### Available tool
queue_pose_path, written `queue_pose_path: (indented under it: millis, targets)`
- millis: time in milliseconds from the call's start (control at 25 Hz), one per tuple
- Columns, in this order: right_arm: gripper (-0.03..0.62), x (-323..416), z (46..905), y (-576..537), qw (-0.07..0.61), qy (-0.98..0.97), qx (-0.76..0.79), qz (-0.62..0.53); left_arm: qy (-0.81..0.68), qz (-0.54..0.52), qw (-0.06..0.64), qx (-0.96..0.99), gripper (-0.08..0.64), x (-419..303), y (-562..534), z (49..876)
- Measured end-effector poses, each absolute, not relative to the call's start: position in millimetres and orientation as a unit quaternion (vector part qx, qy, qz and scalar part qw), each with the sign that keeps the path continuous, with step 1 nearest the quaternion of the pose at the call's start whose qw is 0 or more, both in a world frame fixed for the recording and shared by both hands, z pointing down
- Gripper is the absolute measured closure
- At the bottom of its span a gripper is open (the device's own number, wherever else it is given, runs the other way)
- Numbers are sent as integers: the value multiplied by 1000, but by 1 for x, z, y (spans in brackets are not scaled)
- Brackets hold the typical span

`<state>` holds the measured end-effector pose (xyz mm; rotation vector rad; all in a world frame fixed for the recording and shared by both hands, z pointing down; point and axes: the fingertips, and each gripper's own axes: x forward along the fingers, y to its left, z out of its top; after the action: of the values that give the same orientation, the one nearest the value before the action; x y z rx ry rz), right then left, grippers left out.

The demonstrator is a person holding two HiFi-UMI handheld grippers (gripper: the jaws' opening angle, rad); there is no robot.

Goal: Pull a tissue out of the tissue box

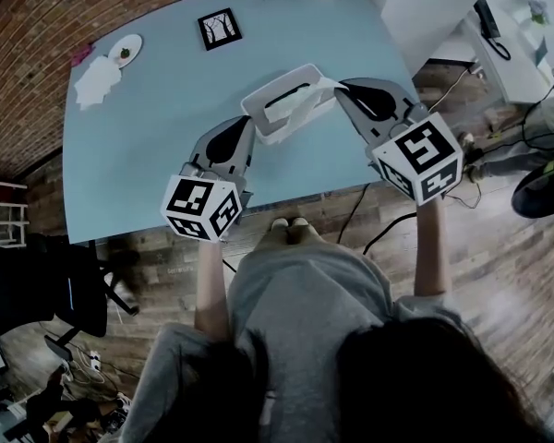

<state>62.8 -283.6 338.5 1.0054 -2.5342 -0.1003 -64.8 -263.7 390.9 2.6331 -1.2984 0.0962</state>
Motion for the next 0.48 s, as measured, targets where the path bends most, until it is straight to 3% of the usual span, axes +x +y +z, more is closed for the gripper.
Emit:
queue_pose_path:
  millis: [480]
  targets:
    - [592, 69, 329, -254, 133, -919, 371, -24, -430, 17, 70, 900, 557, -42, -240, 372]
